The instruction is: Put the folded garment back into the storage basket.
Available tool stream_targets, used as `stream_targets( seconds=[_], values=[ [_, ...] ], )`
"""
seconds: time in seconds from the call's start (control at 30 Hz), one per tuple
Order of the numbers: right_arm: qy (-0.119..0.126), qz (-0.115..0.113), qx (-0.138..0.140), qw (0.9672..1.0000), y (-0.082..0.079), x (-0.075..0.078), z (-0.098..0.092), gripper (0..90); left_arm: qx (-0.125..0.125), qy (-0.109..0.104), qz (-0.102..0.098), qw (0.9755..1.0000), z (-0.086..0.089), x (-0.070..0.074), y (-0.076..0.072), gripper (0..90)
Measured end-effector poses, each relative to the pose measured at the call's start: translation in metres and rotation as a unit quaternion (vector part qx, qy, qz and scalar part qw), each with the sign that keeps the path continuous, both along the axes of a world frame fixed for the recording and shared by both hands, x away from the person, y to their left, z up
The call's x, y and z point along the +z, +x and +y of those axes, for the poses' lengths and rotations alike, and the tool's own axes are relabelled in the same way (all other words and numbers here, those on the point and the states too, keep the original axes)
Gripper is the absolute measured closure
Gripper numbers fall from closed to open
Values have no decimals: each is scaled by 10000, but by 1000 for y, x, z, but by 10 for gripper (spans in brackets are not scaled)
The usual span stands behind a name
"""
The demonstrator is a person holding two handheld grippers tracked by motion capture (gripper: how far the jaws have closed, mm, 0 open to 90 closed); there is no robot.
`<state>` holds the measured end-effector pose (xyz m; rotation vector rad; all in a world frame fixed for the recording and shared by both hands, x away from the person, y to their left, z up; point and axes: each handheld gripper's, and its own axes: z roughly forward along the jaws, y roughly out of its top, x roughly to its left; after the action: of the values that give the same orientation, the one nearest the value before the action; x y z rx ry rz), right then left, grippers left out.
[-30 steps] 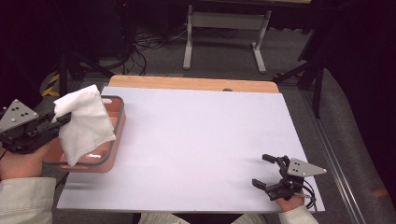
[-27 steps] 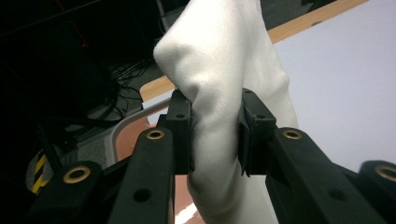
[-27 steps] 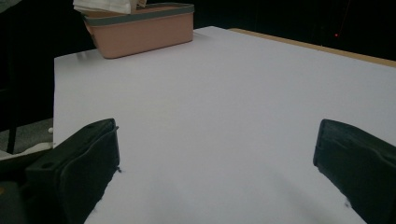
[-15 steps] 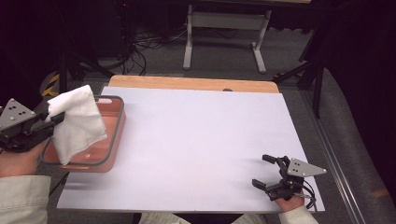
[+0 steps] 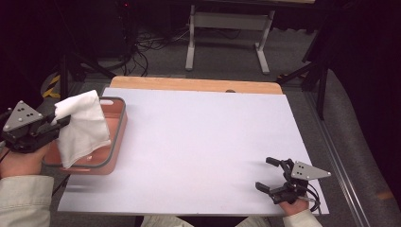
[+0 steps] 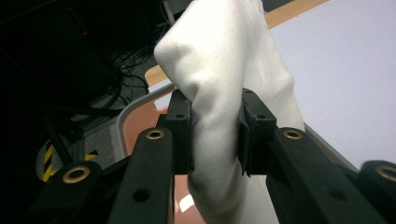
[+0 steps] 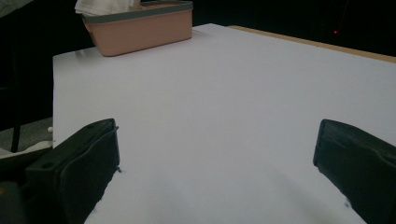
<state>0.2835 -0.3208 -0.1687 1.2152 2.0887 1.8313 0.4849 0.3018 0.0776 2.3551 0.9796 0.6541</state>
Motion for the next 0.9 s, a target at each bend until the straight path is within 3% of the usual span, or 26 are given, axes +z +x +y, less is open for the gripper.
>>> stream_targets(
  seconds=[0.23, 0.9],
  values=[
    [-8, 1, -12, 10000, -1, 0, -1, 9, -60, -105, 169, 9998, 4, -9, 3, 699],
    [5, 7, 1, 10000, -2, 0, -1, 9, -347, 29, 766, 9965, -4, -25, 8, 698]
  ],
)
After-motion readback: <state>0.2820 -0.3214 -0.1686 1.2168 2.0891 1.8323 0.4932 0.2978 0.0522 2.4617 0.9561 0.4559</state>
